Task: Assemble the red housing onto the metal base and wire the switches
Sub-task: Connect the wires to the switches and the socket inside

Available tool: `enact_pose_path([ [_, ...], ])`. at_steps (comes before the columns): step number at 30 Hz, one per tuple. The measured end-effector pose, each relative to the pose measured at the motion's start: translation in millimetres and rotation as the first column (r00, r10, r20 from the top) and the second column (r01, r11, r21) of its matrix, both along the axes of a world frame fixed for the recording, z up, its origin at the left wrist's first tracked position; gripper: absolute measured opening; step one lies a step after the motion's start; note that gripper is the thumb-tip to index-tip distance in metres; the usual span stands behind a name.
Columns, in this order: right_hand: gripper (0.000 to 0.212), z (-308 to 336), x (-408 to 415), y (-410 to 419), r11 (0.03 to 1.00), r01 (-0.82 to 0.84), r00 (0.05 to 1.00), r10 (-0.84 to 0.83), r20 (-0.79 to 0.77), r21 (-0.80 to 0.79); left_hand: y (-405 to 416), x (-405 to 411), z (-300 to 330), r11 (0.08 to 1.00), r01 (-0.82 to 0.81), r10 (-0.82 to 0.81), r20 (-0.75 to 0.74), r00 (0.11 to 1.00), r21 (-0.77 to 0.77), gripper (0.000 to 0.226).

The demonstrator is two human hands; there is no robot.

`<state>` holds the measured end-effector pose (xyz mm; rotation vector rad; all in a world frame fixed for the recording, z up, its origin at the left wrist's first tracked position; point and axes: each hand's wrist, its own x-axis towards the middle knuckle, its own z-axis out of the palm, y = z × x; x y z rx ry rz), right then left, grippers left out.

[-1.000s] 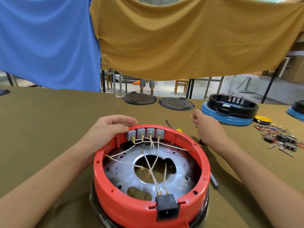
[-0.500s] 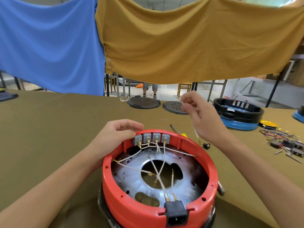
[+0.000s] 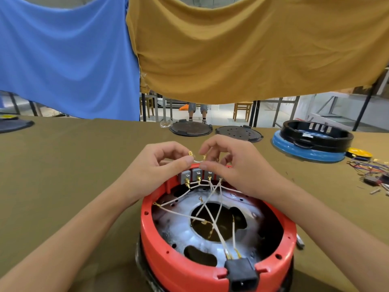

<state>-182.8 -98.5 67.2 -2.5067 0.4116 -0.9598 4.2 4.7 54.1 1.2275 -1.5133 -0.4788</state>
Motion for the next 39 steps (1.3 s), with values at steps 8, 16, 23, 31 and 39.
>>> enact_pose_path([
  [8,0.036,0.6,-6.3,6.0,0.994,-0.053,0.995,0.044,0.092,0.098,1.1,-0.7,1.5,1.000,0.017,-0.016,-0.119,0.993,0.008,0.008],
  [16,0.023,4.2,-5.0,6.1,0.948,-0.128,0.980,0.075,0.186,0.293,0.5,-2.4,0.4,0.997,-0.041,0.053,-0.208,0.977,0.061,0.010],
  [23,0.045,3.8,-9.4,-0.4,0.755,-0.280,0.959,0.247,0.138,0.593,3.2,3.5,6.6,0.992,0.029,0.020,-0.379,0.925,0.122,0.008],
  [31,0.038,6.9,-9.7,-3.0,0.599,-0.417,0.878,0.071,0.474,0.683,4.9,-1.2,4.4,0.965,0.118,-0.022,-0.377,0.926,0.232,0.009],
  [39,0.014,5.3,-8.8,-6.9,0.547,-0.237,0.943,-0.069,0.326,0.803,3.4,0.8,1.8,0.980,-0.023,0.044,-0.101,0.994,0.197,0.014],
])
